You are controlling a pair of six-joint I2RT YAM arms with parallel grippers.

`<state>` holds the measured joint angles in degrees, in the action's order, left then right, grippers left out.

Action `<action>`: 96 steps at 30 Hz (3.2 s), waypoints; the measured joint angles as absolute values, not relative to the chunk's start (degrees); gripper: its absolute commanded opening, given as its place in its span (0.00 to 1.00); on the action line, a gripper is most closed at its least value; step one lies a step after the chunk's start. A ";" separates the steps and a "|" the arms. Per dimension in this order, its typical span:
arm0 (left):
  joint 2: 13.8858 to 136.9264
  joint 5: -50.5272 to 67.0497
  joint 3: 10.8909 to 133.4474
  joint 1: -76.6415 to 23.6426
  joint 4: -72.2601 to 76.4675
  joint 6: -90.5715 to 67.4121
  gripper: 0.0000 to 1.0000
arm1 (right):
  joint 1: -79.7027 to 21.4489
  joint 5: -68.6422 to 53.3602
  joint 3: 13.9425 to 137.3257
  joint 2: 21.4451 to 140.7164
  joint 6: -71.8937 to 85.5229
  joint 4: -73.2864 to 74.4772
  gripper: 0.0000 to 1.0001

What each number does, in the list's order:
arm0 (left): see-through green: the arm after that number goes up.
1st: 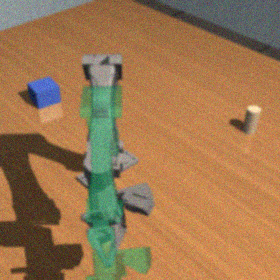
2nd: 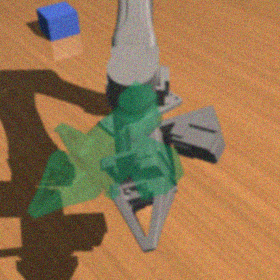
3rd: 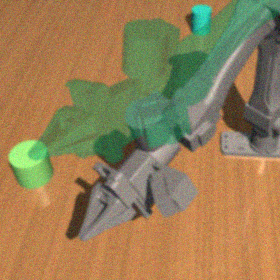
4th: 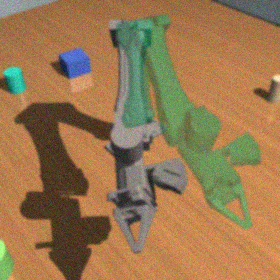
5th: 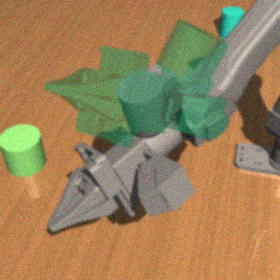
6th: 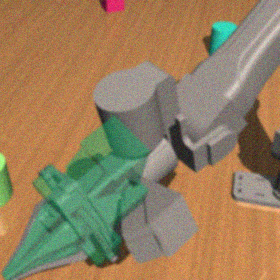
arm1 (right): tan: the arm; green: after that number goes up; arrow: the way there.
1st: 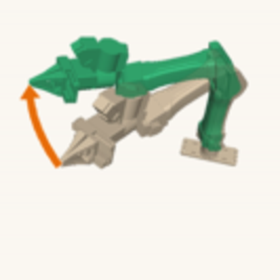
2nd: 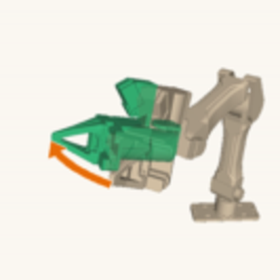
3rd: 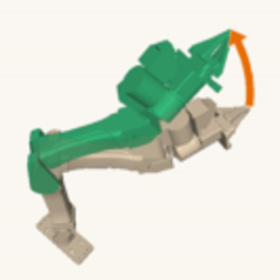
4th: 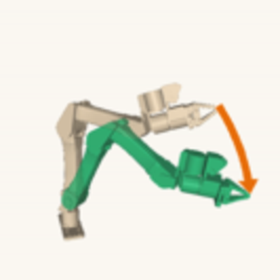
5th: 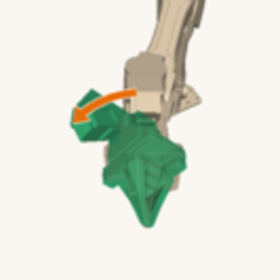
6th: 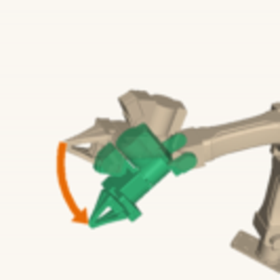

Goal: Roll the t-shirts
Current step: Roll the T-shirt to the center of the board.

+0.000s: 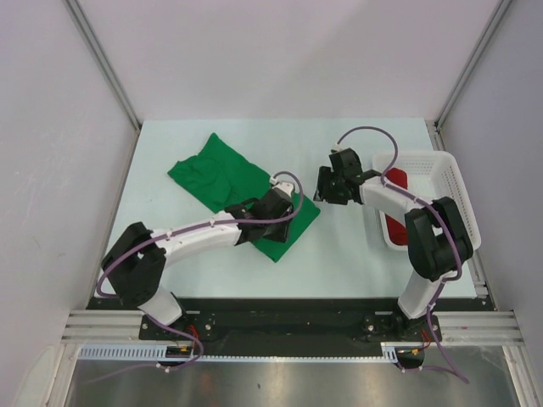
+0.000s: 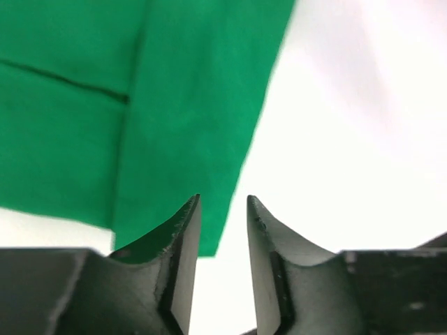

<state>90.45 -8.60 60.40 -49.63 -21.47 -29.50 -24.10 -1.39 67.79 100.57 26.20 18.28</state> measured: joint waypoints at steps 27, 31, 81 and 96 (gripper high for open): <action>85.56 -16.45 48.75 -54.96 -23.57 -31.48 0.45 | -24.97 -2.68 65.91 105.93 27.46 16.16 0.49; 84.82 -18.15 52.84 -60.27 -26.59 -31.51 0.43 | -24.08 -3.81 65.91 105.54 28.10 16.05 0.47; 103.31 -33.47 62.06 -68.29 -30.85 -30.37 0.45 | -23.38 -7.18 65.47 105.45 31.46 14.26 0.30; 103.77 -35.31 60.25 -68.38 -26.85 -28.40 0.00 | -23.38 -7.11 65.47 105.86 31.22 14.22 0.02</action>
<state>103.77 -35.31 60.25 -68.38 -26.85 -28.40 -23.38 -7.11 65.47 105.86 31.22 14.22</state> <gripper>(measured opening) 0.033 0.079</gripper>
